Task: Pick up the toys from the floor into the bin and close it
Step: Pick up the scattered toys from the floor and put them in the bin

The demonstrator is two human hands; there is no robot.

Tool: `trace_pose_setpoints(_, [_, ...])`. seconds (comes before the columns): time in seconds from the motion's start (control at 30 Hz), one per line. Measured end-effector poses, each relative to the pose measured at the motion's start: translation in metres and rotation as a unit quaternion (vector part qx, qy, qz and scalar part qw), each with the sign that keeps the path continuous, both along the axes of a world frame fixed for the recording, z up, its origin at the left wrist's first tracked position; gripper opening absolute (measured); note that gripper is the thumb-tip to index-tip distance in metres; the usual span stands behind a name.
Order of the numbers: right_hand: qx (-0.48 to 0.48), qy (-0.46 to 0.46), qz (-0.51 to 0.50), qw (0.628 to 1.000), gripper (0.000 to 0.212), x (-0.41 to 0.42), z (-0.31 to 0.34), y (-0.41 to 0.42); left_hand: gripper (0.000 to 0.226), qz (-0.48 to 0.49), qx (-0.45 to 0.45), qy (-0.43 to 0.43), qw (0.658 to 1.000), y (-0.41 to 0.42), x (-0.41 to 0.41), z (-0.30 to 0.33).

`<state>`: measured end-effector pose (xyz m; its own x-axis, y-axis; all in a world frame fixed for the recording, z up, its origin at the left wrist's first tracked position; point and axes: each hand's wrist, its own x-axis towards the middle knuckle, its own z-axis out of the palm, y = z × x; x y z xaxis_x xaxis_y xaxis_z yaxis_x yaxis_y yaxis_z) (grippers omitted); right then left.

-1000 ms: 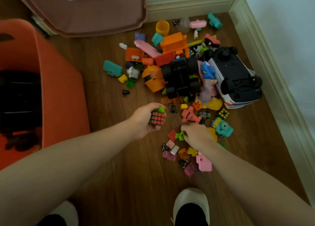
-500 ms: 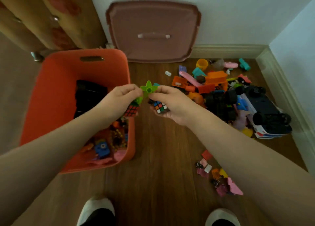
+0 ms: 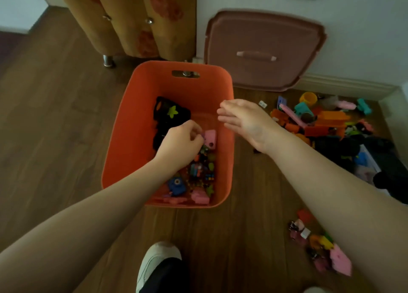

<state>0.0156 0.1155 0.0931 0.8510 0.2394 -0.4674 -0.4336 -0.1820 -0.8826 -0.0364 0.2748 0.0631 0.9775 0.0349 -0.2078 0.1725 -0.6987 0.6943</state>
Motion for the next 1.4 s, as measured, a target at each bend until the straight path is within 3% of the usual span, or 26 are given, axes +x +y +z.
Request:
trace_pose_setpoints(0.13, [-0.041,0.005,-0.059,0.997,0.009,0.002,-0.007,-0.054,0.015,-0.104,-0.050,-0.072,0.991,-0.043,0.000,0.008])
trace_pose_setpoints(0.2, [-0.078,0.014,-0.091,0.993,0.011,-0.003,-0.015,-0.089,0.015,-0.178,-0.043,-0.073,0.980,-0.072,0.003,0.009])
trace_pose_setpoints(0.3, [-0.206,0.023,-0.100,0.973,0.010,-0.015,-0.035,-0.144,0.019,-0.268,-0.021,-0.039,0.962,-0.119,0.008,0.004])
trace_pose_setpoints(0.4, [-0.335,0.015,-0.080,0.939,0.021,-0.025,-0.060,-0.196,0.026,-0.339,0.025,-0.013,0.941,-0.158,0.018,-0.012])
trace_pose_setpoints(0.5, [-0.442,-0.012,-0.024,0.897,0.021,-0.036,-0.087,-0.242,0.049,-0.376,0.067,0.046,0.923,-0.193,0.030,-0.036])
trace_pose_setpoints(0.67, [-0.564,-0.146,0.014,0.813,0.038,-0.041,-0.126,-0.285,0.072,-0.396,0.168,0.090,0.898,-0.233,0.053,-0.077])
trace_pose_setpoints(0.83, [-0.576,-0.148,0.092,0.799,0.073,-0.033,-0.148,-0.298,0.079,-0.359,0.244,0.057,0.899,-0.267,0.076,-0.113])
trace_pose_setpoints(1.07, [-0.605,-0.110,0.064,0.786,0.115,-0.015,-0.169,-0.299,0.098,-0.318,0.300,0.024,0.899,-0.306,0.088,-0.146])
trace_pose_setpoints(1.2, [-0.591,-0.050,0.010,0.805,0.113,-0.003,-0.171,-0.290,0.088,-0.316,0.328,0.018,0.890,-0.313,0.095,-0.154])
trace_pose_setpoints(1.3, [-0.577,-0.040,-0.025,0.815,0.100,0.005,-0.166,-0.283,0.074,-0.295,0.307,0.011,0.905,-0.316,0.099,-0.156])
trace_pose_setpoints(1.4, [-0.575,-0.044,-0.023,0.817,0.097,0.003,-0.165,-0.287,0.076,-0.283,0.280,0.034,0.917,-0.309,0.100,-0.157])
